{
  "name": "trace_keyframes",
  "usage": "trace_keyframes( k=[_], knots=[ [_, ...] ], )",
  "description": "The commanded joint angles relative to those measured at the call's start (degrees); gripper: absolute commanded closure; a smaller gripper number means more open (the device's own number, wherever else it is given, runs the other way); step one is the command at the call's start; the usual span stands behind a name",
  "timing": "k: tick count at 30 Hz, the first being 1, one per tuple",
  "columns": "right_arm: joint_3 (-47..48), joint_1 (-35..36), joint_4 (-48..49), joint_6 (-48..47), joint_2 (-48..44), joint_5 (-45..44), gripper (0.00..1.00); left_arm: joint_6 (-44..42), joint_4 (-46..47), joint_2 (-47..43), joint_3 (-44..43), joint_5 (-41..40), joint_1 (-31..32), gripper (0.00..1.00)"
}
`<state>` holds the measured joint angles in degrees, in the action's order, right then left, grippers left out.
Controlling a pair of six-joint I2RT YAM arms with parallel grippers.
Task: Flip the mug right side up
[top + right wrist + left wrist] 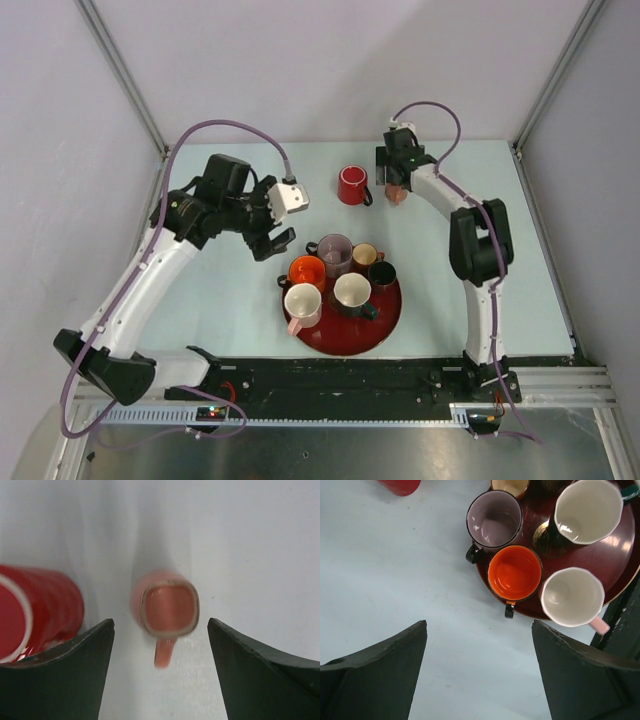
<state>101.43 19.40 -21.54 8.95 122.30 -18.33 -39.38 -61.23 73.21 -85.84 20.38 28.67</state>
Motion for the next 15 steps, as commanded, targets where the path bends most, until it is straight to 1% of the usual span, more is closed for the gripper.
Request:
trace_keyframes(
  k=[1,4,6,8,10,11,12,14,15],
  knots=[
    [8.9,-0.5,-5.1,0.7,6.8,-4.9,0.22,7.7,2.9,-2.4,1.0,3.1,-1.7,0.11],
    [11.9,-1.3,-8.0,2.7,9.1,-5.3,0.28,7.6,3.0,-2.1,0.5,3.6,-2.5,0.11],
    [11.4,-1.8,-8.2,3.5,9.0,-4.9,0.32,7.3,3.2,-1.5,-0.2,4.1,-3.0,0.11],
    [10.6,-2.4,-7.8,4.2,9.1,-3.8,0.42,7.1,3.2,-0.9,-1.0,4.6,-3.4,0.11],
    [10.6,-3.1,-8.2,4.8,9.4,-2.3,0.55,6.7,3.2,-0.2,-2.1,5.0,-3.7,0.11],
    [10.7,-3.3,-8.6,5.2,9.6,-1.6,0.6,6.6,3.2,0.1,-2.6,5.1,-3.9,0.11],
    [10.7,-3.5,-8.9,5.2,9.7,-1.1,0.61,6.4,3.2,0.4,-2.9,5.1,-4.1,0.11],
    [10.4,-3.6,-9.4,5.1,9.7,-0.6,0.54,6.1,3.3,0.9,-3.6,5.4,-4.5,0.11],
    [10.3,-3.7,-9.7,4.9,9.6,-0.4,0.52,5.9,3.3,1.3,-3.8,5.7,-4.7,0.11]
  ],
)
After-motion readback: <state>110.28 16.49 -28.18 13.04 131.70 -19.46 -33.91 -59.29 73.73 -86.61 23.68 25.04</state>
